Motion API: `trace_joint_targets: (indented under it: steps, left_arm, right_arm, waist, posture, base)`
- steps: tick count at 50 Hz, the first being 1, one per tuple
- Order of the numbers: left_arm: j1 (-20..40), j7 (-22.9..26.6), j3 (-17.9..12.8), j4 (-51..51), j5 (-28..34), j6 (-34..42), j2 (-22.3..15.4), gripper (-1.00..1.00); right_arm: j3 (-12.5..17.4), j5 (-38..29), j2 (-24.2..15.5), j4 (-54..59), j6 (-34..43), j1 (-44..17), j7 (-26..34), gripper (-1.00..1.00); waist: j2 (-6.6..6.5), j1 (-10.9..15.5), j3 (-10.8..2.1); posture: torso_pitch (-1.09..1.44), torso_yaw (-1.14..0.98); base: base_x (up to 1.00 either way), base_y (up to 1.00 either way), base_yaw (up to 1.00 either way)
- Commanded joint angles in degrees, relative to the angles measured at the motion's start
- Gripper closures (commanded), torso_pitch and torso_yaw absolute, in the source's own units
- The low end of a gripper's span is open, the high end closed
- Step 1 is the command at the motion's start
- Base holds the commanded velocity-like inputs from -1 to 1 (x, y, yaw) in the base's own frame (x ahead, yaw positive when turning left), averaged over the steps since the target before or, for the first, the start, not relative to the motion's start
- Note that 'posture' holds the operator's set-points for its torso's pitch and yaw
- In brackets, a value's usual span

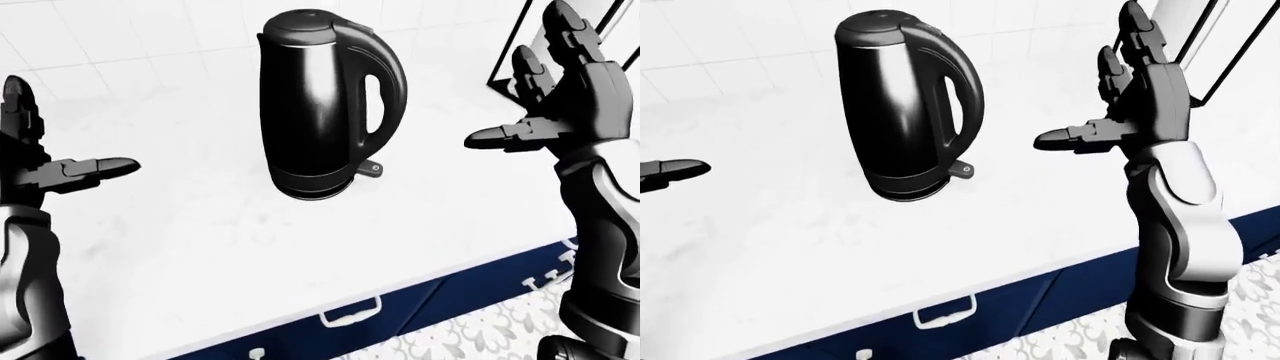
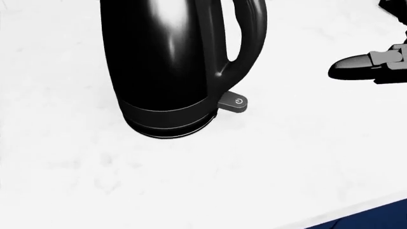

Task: Press down the lever to turn on the electric kettle.

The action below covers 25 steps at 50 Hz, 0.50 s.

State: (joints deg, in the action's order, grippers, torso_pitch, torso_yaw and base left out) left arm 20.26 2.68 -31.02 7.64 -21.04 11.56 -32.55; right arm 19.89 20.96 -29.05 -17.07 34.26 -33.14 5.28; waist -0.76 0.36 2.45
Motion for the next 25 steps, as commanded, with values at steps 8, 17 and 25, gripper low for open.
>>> trace_joint_targets:
  steps: [8,17,25]
  left_arm:
    - [1.49,-0.45,-0.83,1.71,-0.76,0.09,-1.64,-1.00]
    - [1.38,-0.18,-0.89,2.01,-0.66,-0.26,-1.51,-1.00]
    - [1.25,-0.31,-0.99,2.28,-0.90,0.04,-1.46,-1.00]
  right_arm:
    - [-2.21,-5.18,-0.26,4.81,-1.50,-5.84,1.23,-1.00]
    - [-4.41,-8.50,1.48,11.77,-3.43,-9.34,3.64,-1.00]
    - [-6.29,-11.39,3.17,17.28,-5.58,-11.60,5.26,-1.00]
  waist:
    - [-0.07,-0.21,-1.22]
    - [-0.27,-0.36,-1.32]
    - [-0.46,-0.39,-1.39]
  posture:
    - [0.00,0.00]
    - [0.00,0.00]
    - [0.00,0.00]
  base:
    - [0.00,0.00,0.00]
    - [0.00,0.00,0.00]
    - [0.00,0.00,0.00]
